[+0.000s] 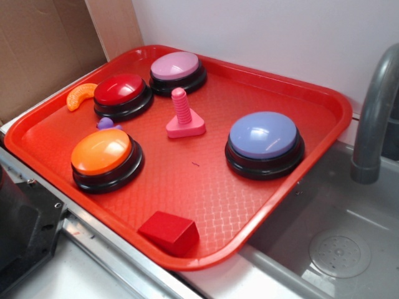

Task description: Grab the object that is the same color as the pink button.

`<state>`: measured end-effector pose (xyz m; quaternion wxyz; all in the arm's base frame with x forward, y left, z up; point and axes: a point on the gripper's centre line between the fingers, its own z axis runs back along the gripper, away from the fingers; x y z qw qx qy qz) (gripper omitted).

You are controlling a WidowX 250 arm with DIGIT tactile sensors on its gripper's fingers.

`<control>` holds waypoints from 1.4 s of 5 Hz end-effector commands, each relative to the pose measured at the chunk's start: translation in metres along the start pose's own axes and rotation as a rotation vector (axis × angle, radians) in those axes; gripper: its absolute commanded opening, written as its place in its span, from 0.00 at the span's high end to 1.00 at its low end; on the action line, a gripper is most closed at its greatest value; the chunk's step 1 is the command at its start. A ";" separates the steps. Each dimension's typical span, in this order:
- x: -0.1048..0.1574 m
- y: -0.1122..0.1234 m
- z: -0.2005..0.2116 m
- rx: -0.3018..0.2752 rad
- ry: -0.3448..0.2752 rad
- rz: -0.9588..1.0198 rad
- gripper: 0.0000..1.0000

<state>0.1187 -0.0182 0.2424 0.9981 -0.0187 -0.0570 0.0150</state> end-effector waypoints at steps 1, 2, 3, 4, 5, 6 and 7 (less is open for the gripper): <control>0.000 0.000 0.000 0.000 0.000 0.000 0.00; 0.026 -0.007 -0.014 0.031 -0.093 0.093 0.00; 0.049 -0.015 -0.032 -0.001 -0.158 0.194 0.00; 0.079 -0.018 -0.068 -0.069 -0.146 0.285 0.00; 0.108 -0.020 -0.110 -0.112 -0.138 0.373 0.00; 0.120 -0.019 -0.138 -0.117 -0.130 0.443 0.00; 0.127 -0.015 -0.167 -0.108 -0.080 0.499 0.00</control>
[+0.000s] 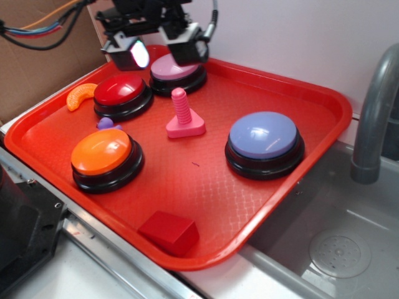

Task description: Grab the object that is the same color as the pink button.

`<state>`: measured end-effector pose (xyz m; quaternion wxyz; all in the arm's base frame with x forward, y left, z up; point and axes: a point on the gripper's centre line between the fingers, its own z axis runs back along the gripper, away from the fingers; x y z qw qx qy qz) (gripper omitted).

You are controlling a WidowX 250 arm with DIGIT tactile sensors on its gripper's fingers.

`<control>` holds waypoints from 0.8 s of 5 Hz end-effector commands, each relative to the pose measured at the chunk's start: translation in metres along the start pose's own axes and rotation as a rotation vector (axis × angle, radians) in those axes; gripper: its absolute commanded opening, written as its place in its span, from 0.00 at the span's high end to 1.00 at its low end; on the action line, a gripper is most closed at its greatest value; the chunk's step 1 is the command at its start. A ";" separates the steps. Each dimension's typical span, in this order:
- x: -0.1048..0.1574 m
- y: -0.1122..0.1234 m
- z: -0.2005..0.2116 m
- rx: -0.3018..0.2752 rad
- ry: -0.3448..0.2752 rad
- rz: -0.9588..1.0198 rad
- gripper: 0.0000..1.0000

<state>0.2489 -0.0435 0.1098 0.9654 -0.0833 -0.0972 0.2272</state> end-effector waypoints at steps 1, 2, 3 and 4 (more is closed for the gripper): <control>0.015 0.012 -0.031 0.087 0.012 0.096 0.00; 0.017 0.017 -0.044 0.108 0.032 0.099 0.00; 0.017 0.021 -0.050 0.141 0.007 0.141 0.82; 0.018 0.020 -0.049 0.134 -0.004 0.124 1.00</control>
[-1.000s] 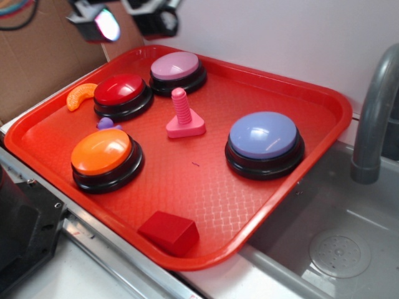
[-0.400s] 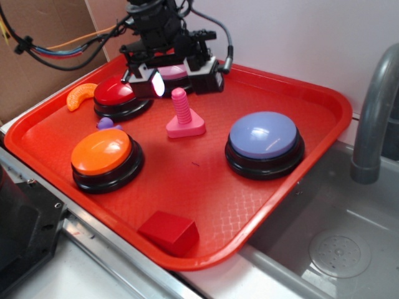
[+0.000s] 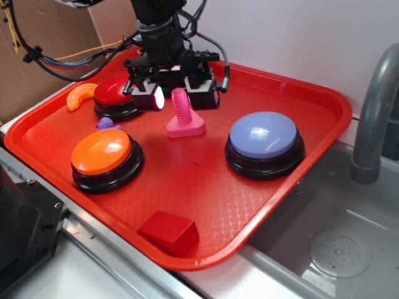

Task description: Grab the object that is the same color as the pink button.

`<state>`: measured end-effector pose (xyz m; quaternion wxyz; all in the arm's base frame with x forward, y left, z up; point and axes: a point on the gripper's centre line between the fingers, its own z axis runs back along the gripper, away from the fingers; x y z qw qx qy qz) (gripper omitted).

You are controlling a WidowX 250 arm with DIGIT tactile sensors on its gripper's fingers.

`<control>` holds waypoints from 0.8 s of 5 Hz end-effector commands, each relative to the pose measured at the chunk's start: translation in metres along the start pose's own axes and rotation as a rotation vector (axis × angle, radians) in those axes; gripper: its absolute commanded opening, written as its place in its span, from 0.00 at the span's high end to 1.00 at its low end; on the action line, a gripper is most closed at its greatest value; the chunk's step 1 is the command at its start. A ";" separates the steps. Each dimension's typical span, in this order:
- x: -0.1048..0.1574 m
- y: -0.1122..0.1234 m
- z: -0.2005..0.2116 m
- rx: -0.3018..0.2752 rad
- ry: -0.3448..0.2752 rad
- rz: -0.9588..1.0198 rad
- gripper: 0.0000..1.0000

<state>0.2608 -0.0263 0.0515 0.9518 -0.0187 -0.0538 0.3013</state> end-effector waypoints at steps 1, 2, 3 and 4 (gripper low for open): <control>0.012 -0.005 0.009 -0.013 -0.055 -0.024 1.00; 0.018 -0.010 0.034 0.015 -0.054 -0.159 1.00; 0.026 -0.016 0.082 -0.004 -0.049 -0.289 1.00; 0.033 -0.014 0.124 -0.038 -0.051 -0.346 1.00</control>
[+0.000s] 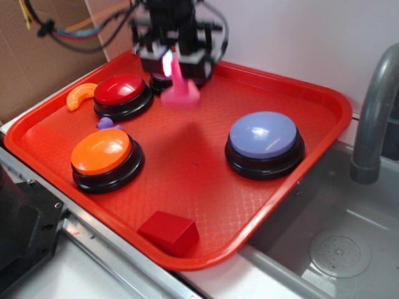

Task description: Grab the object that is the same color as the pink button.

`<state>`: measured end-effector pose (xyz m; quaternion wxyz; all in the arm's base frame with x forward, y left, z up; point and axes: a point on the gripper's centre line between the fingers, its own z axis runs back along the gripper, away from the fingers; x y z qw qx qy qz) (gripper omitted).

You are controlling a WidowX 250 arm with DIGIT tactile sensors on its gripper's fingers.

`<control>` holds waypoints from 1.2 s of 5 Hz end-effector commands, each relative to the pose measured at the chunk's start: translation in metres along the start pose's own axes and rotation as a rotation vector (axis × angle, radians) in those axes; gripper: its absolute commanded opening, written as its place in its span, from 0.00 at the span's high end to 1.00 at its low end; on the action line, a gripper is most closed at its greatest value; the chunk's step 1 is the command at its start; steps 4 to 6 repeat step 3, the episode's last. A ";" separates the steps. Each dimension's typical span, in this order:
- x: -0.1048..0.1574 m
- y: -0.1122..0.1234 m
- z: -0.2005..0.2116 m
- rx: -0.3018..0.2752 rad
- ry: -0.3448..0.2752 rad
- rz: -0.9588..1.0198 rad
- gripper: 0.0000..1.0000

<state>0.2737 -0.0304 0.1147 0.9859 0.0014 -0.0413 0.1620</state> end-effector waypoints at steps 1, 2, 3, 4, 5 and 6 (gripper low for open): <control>0.018 0.011 0.103 -0.075 -0.124 -0.112 1.00; 0.015 0.020 0.115 -0.097 -0.165 -0.067 1.00; 0.020 0.027 0.111 -0.024 -0.078 -0.071 0.96; 0.020 0.027 0.111 -0.024 -0.078 -0.071 0.96; 0.020 0.027 0.111 -0.024 -0.078 -0.071 0.96; 0.020 0.027 0.111 -0.024 -0.078 -0.071 0.96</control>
